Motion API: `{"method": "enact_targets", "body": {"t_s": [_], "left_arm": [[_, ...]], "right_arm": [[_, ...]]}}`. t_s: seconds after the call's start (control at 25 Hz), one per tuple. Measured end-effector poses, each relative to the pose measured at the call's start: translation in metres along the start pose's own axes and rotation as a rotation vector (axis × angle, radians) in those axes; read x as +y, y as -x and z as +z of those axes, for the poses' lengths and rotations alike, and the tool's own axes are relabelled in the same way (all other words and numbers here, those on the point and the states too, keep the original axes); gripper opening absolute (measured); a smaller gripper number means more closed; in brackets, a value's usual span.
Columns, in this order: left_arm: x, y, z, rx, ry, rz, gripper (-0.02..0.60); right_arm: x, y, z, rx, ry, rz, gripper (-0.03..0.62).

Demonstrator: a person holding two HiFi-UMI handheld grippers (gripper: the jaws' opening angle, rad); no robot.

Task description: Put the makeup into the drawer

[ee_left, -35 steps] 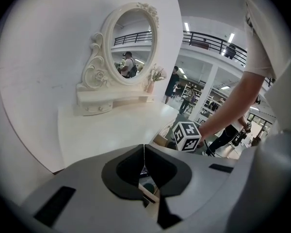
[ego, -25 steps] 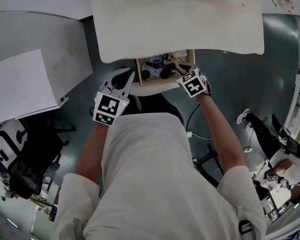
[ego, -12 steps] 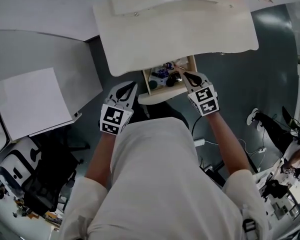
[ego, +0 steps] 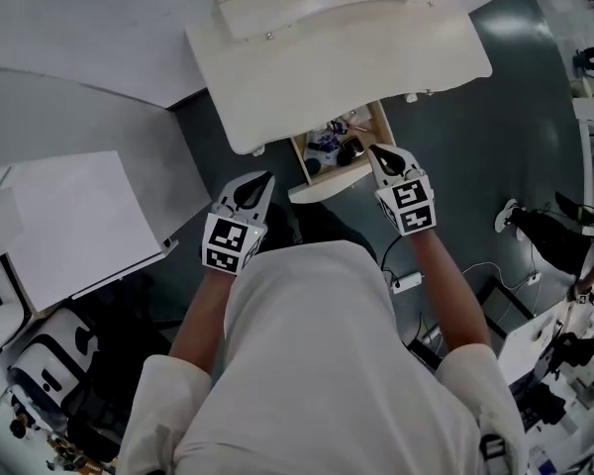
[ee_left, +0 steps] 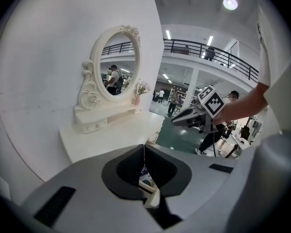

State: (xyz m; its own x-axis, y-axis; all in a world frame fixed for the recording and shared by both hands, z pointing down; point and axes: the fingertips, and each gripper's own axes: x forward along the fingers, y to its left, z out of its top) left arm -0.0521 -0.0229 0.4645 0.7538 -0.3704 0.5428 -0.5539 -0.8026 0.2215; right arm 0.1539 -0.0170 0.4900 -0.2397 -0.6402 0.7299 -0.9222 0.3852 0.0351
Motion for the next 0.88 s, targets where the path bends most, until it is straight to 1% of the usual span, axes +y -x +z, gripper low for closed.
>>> {"method": "enact_targets", "body": {"t_s": [0.24, 0.4, 0.56, 0.68, 0.88], "left_arm": [[-0.007, 0.027, -0.016, -0.031, 0.025, -0.021, 0.018], [-0.017, 0.042, -0.016, -0.065, 0.022, -0.045, 0.018], [-0.028, 0.055, -0.001, -0.118, 0.011, -0.063, 0.018], [-0.035, 0.064, 0.008, -0.143, 0.009, -0.073, 0.018], [-0.049, 0.074, 0.020, -0.175, 0.002, -0.072, 0.018]], "right_arm": [[0.014, 0.046, 0.003, -0.054, -0.001, -0.108, 0.031], [0.023, 0.081, 0.005, -0.112, -0.023, -0.160, 0.031], [0.034, 0.111, 0.002, -0.174, -0.069, -0.185, 0.031], [0.040, 0.131, -0.001, -0.213, -0.106, -0.195, 0.031], [0.042, 0.161, -0.005, -0.264, -0.098, -0.214, 0.031]]}}
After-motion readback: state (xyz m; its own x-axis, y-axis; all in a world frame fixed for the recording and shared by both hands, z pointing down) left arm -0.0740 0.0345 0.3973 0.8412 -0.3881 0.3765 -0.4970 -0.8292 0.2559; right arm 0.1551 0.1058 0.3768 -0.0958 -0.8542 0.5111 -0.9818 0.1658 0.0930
